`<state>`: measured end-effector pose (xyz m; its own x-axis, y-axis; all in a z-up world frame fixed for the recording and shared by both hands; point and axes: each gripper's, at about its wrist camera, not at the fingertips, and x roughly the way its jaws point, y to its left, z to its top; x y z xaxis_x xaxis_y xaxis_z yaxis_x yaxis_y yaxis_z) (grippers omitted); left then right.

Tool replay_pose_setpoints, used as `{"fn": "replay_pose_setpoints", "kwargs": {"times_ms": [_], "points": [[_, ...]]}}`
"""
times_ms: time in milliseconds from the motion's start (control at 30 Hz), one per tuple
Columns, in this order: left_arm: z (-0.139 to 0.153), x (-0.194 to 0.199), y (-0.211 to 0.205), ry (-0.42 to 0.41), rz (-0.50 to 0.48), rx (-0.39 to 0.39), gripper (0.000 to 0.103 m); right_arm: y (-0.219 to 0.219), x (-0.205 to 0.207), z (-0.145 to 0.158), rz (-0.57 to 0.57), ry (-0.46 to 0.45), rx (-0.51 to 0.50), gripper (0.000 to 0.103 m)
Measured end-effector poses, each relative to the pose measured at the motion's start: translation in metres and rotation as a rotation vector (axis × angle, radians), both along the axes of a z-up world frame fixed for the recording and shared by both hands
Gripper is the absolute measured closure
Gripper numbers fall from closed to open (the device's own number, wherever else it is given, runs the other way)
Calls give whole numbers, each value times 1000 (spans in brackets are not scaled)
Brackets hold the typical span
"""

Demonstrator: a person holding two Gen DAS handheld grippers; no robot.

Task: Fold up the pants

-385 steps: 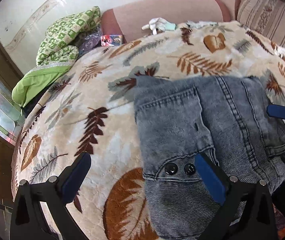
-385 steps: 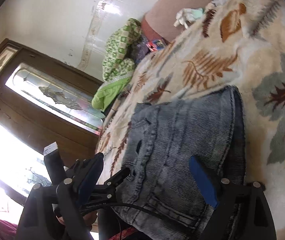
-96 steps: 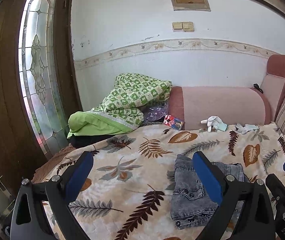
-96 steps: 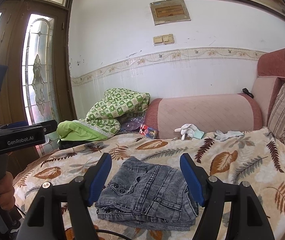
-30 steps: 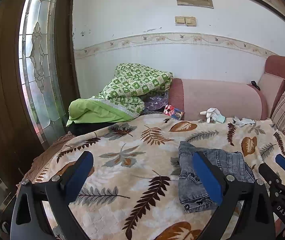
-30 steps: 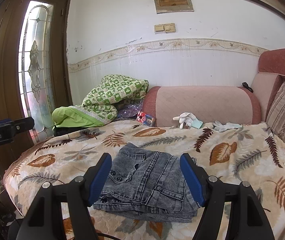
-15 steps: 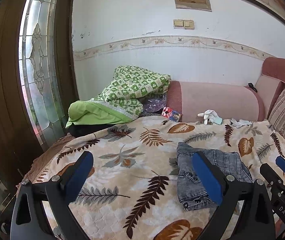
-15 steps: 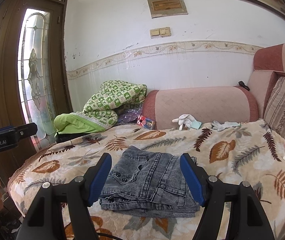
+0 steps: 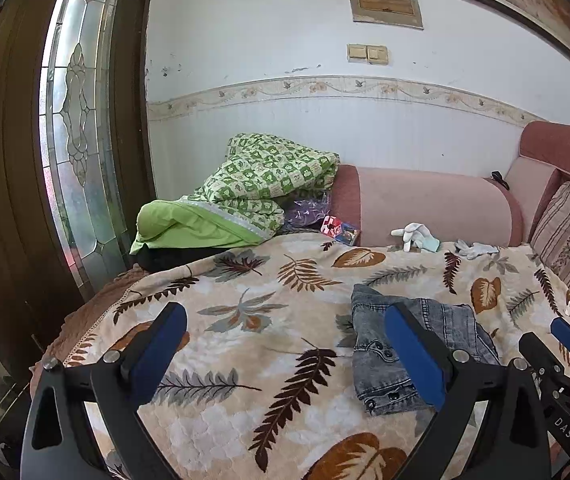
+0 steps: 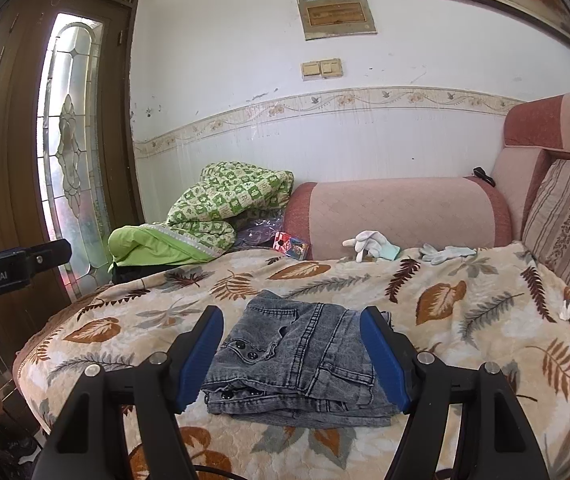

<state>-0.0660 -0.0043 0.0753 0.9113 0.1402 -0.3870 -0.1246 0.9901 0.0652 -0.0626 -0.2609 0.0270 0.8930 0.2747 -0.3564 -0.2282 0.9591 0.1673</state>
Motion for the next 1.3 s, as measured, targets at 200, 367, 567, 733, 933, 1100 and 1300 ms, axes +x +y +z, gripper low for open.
{"fn": "replay_pose_setpoints", "kwargs": {"times_ms": [200,367,567,733,933,1100,1300], "points": [[-6,-5,-1,11,-25,-5,4,-10,-16,1,-52,3,-8,29],[-12,-6,-3,27,-39,5,4,-11,-24,4,-53,12,-5,29],[-13,-3,-5,39,-57,-4,4,-6,-27,9,-39,2,-25,29],[-13,-1,-7,44,-90,-19,4,-2,-25,12,-23,1,-33,29],[-10,-1,-3,48,-146,-48,4,6,-21,19,-2,2,-41,29],[-4,-3,4,31,-176,-62,4,17,-20,26,13,1,-66,29],[4,-7,9,13,-210,-60,4,26,-21,42,14,-21,-81,29]]}}
